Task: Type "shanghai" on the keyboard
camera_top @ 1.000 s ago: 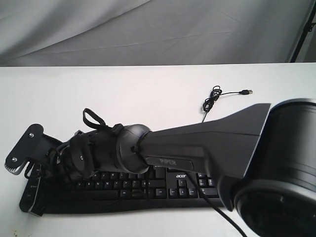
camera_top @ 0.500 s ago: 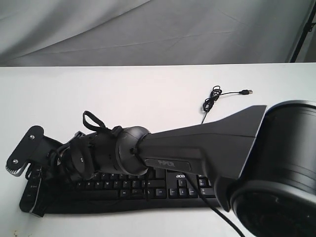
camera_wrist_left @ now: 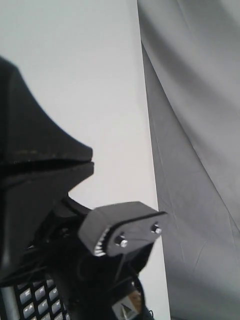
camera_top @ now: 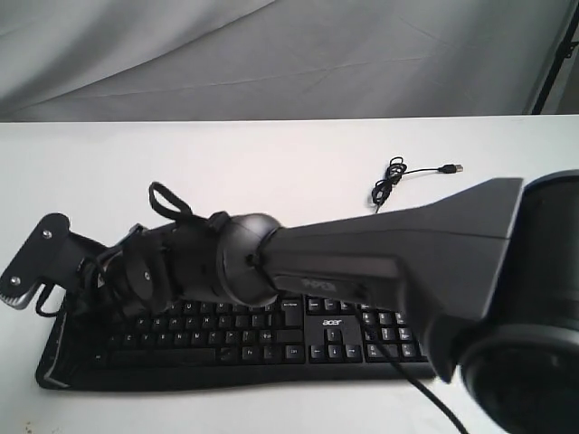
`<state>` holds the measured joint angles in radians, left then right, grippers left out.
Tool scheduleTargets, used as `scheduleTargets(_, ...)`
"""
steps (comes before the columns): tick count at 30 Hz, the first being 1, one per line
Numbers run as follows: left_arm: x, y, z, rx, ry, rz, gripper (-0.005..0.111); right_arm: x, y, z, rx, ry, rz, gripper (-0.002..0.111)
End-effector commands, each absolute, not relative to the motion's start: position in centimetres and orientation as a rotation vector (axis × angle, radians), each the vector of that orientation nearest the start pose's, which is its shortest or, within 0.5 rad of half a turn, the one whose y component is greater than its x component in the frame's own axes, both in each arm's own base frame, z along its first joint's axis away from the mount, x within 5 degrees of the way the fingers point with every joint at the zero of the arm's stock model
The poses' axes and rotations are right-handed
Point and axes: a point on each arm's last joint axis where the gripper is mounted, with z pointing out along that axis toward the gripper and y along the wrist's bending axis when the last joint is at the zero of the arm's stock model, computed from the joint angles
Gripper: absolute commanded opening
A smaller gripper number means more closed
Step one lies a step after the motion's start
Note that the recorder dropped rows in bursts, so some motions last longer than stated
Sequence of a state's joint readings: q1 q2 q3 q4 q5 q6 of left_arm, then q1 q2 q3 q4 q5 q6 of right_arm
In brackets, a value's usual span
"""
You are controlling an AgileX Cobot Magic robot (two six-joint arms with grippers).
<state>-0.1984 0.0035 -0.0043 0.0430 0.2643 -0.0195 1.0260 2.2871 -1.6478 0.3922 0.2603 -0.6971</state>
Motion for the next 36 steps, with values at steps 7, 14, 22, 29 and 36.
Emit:
scheduleTargets(7, 5.4, -1.0, 19.0, 0.185, 1.735, -0.124, 0.0, 26.1, 35.8, 15.5, -1.365, 1.999, 0.399, 0.0)
scheduleTargets(14, 5.4, -1.0, 19.0, 0.185, 1.735, -0.124, 0.0, 26.1, 32.0, 13.4, -1.306, 2.1, 0.346, 0.0)
scheduleTargets(22, 5.4, -1.0, 19.0, 0.185, 1.735, -0.124, 0.0, 26.3, 32.1, 12.5, -1.297, 2.099, 0.332, 0.0)
scheduleTargets(29, 5.4, -1.0, 19.0, 0.185, 1.735, -0.124, 0.0, 26.7, 32.1, 11.9, -1.28, 2.073, 0.313, 0.0)
scheduleTargets(36, 5.4, -1.0, 19.0, 0.185, 1.735, -0.124, 0.0, 26.8, 32.2, 12.0, -1.276, 2.069, 0.312, 0.0)
